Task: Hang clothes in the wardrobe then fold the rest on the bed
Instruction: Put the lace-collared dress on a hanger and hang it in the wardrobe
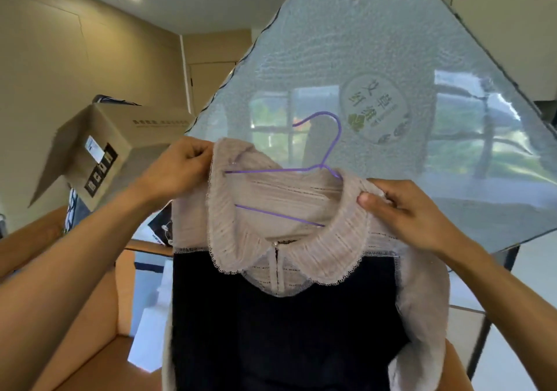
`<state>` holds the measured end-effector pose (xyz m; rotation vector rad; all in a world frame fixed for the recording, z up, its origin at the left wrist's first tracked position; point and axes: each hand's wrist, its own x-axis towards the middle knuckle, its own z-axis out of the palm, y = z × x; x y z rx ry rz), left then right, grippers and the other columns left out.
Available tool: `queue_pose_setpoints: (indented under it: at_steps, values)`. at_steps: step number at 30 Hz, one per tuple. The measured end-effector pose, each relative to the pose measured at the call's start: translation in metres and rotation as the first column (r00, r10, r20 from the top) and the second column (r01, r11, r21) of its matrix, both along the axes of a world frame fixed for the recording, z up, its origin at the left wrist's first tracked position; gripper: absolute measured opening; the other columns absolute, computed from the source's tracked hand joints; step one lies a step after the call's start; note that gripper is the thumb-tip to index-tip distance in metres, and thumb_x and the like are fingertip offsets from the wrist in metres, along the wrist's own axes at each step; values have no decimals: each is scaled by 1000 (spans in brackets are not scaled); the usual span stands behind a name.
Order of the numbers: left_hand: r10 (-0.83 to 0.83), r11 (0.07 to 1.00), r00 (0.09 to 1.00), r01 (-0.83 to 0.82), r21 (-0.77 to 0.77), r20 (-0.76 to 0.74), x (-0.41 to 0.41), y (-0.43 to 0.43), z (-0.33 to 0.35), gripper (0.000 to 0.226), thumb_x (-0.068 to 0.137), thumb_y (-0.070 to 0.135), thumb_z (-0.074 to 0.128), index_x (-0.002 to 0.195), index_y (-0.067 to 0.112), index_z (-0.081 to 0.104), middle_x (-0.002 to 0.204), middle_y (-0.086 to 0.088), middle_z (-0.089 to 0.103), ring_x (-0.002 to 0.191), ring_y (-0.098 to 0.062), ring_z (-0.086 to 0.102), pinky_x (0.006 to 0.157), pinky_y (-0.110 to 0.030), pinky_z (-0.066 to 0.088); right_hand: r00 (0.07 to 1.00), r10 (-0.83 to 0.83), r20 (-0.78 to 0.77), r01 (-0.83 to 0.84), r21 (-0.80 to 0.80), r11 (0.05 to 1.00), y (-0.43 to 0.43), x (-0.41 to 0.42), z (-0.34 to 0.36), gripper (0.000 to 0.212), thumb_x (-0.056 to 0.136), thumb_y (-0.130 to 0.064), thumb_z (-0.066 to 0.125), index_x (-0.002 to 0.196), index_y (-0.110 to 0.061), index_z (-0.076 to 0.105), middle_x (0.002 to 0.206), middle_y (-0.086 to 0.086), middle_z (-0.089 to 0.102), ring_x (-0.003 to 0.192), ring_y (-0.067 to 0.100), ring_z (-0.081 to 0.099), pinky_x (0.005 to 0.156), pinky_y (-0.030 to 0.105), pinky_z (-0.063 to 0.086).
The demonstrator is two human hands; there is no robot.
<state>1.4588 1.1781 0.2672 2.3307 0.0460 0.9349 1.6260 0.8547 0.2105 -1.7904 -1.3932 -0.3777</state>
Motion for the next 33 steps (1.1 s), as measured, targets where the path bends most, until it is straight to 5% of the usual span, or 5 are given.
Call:
queue_pose_setpoints:
  at_steps: [3,8,19,25,33]
  values:
    - [-28,1000,994,29,9,-101,-5,10,15,70,88,60,54,100,-8,66,99,-34,67,78,-37,65,89,-56,54,996,79,-40,-81,-57,995,-3,-6,6,36,94,-53,49,84,-24,67,70,10,61,71,6,52,62,35,46]
    - [41,999,999,-41,4,36,-2,4,36,49,103,30,54,75,-10,62,55,-4,56,52,-9,43,53,-20,37,998,66,-19,-69,-341,938,7,-6,20,68,91,-71,47,70,-7,54,61,8,43,60,13,41,58,47,43]
    - [-11,990,990,31,136,-142,7,19,14,51,100,35,52,80,-12,56,68,-19,51,64,-17,43,61,-32,35,982,66,-176,-85,-100,991,11,-5,18,78,89,-68,55,80,10,55,65,30,47,67,19,41,63,40,35]
    - [-86,973,978,123,196,-188,-18,26,-2,65,89,64,38,85,2,57,78,-8,53,71,-10,45,67,-30,35,980,18,-199,-31,-61,998,4,1,16,80,86,-69,59,85,11,57,71,13,48,74,17,42,69,37,34]
    - [-129,967,982,93,239,138,-31,23,-7,27,100,11,51,78,-2,58,71,-13,58,65,-26,51,61,-37,40,998,7,-66,-23,-258,966,2,-20,31,43,93,-52,60,72,-16,69,51,8,37,48,11,37,47,28,28]
